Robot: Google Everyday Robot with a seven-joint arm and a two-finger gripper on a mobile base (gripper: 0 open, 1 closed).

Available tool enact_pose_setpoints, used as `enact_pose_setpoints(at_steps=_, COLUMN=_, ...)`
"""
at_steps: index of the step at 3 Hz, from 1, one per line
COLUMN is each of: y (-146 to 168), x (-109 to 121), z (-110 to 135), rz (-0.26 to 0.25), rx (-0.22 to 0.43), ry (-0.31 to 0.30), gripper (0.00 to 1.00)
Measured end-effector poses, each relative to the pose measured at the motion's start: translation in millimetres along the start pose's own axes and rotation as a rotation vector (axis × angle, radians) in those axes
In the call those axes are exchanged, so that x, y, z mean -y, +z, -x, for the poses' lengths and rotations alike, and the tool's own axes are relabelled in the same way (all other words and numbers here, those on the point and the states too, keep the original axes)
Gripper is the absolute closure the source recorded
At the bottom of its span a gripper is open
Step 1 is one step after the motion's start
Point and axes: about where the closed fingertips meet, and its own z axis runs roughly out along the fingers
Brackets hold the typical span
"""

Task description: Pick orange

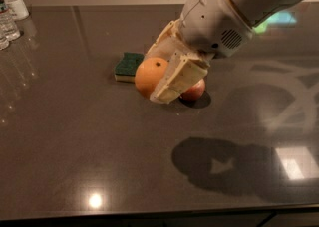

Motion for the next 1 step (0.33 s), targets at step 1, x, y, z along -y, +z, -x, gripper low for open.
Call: enact_pose_setpoints(at_steps=1, y=0.0, x=0.0, z=0.1, rz=0.000, rx=0.000, ry=0.000, gripper=1.00)
